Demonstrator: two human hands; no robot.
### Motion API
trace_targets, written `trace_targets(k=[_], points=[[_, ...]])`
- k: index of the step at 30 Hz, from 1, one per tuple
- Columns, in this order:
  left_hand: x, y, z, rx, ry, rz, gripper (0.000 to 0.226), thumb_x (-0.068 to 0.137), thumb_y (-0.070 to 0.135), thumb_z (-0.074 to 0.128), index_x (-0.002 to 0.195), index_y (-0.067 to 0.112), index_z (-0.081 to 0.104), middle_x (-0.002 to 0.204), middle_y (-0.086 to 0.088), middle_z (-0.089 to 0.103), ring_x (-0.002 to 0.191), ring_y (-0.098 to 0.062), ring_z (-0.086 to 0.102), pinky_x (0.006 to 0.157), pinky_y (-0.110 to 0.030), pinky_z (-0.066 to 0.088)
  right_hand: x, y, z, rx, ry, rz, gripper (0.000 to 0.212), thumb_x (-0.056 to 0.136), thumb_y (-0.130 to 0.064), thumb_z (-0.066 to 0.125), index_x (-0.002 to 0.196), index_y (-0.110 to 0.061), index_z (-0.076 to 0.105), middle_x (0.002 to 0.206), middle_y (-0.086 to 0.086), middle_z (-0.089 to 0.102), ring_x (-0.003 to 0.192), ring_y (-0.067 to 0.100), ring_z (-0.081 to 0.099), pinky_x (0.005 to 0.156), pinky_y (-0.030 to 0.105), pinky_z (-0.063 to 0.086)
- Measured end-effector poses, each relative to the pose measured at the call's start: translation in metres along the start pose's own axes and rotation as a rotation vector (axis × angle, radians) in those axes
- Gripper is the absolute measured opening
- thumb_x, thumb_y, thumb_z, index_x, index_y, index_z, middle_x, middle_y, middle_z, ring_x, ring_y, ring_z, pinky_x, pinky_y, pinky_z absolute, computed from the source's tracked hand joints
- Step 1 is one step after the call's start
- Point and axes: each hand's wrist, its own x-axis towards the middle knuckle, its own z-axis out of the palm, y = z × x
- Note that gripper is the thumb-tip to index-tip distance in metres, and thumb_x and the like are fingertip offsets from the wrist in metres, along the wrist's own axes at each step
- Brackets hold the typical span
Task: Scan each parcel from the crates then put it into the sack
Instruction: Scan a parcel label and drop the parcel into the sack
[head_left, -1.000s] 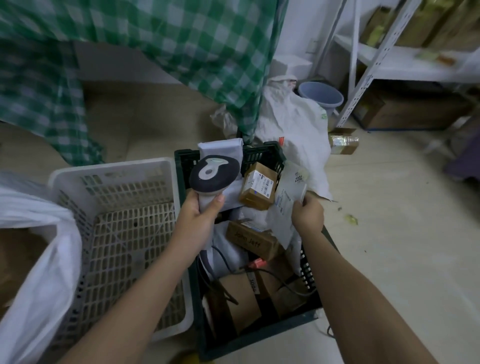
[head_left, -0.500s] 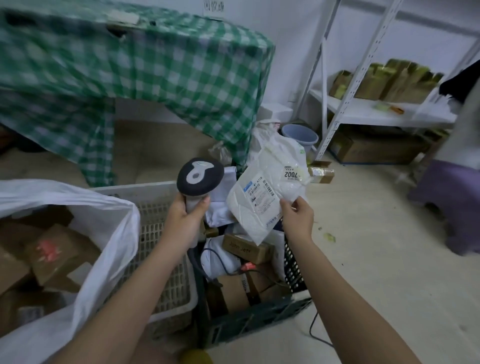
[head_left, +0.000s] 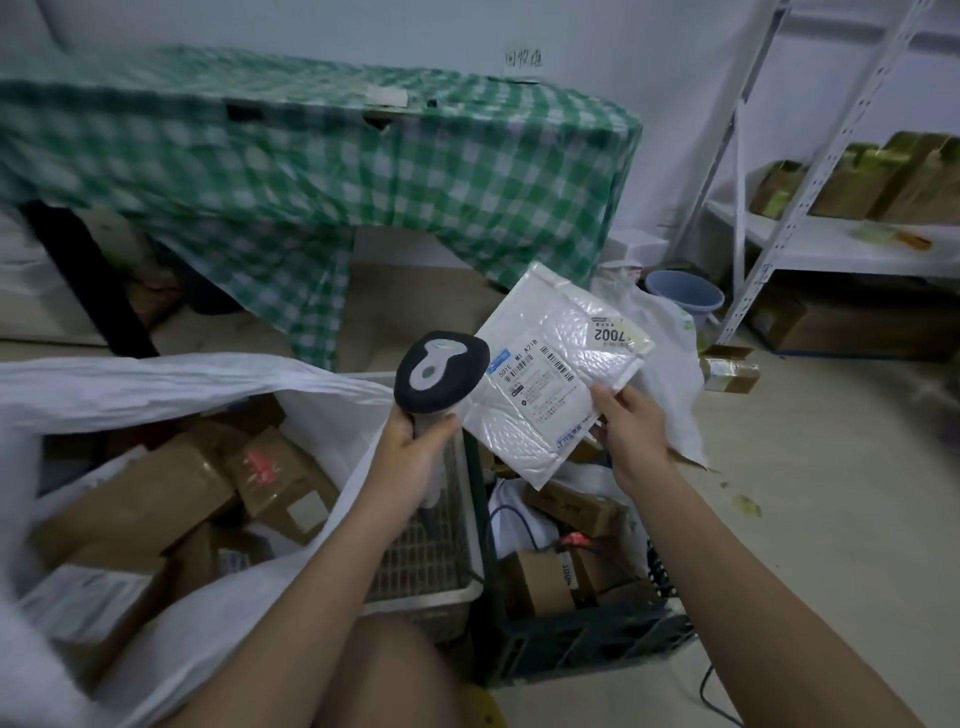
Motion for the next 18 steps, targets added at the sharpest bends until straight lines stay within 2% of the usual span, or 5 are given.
trace_targets(k=[2,8,14,16,18], points=[[-0.001,-0.004,-0.006,0.036,-0.001,-0.004,0.037,0.091,0.015,0.060,0.127,0.009,0.054,0.117,-0.004,0.064,0.113,-0.019,0.057,0.090,-0.027,0.044,-0.001,0.003,0.005,-0.023,-0.022,0.007,0.011,0.094,-0.016,0.060,0.096,-0.023,0.068,0.107,0.005,0.071,0.104,0.024,0.066,0.095,0.047,0.052],[-0.007,-0.015,-0.013,0.086,-0.037,0.014,0.038,0.090,0.017,0.063,0.127,0.015,0.056,0.119,0.001,0.065,0.113,-0.013,0.058,0.097,-0.028,0.045,-0.004,0.012,0.008,-0.059,-0.050,0.009,0.012,0.097,-0.015,0.056,0.102,-0.018,0.067,0.105,0.004,0.071,0.100,0.022,0.066,0.091,0.043,0.054],[-0.006,-0.023,-0.009,0.097,-0.048,0.031,0.044,0.089,0.021,0.066,0.131,0.017,0.054,0.125,0.000,0.062,0.120,-0.017,0.055,0.107,-0.040,0.042,-0.001,0.015,0.005,-0.069,-0.053,-0.031,0.015,0.096,-0.012,0.057,0.106,-0.016,0.067,0.101,0.000,0.072,0.092,0.014,0.067,0.078,0.029,0.055],[-0.006,-0.024,-0.004,0.088,-0.039,0.020,0.045,0.089,0.026,0.067,0.131,0.017,0.054,0.125,-0.004,0.062,0.120,-0.023,0.055,0.107,-0.046,0.042,0.000,0.017,0.004,0.004,-0.018,-0.024,0.016,0.095,-0.010,0.058,0.101,-0.021,0.067,0.102,-0.001,0.072,0.097,0.015,0.067,0.083,0.032,0.055],[-0.006,-0.024,0.002,0.058,-0.033,0.002,0.042,0.091,0.021,0.064,0.131,0.013,0.053,0.125,-0.009,0.062,0.119,-0.027,0.056,0.107,-0.049,0.041,0.002,0.020,0.006,0.119,0.036,0.009,0.019,0.092,-0.006,0.060,0.100,-0.022,0.066,0.106,0.000,0.071,0.105,0.019,0.065,0.093,0.035,0.052]])
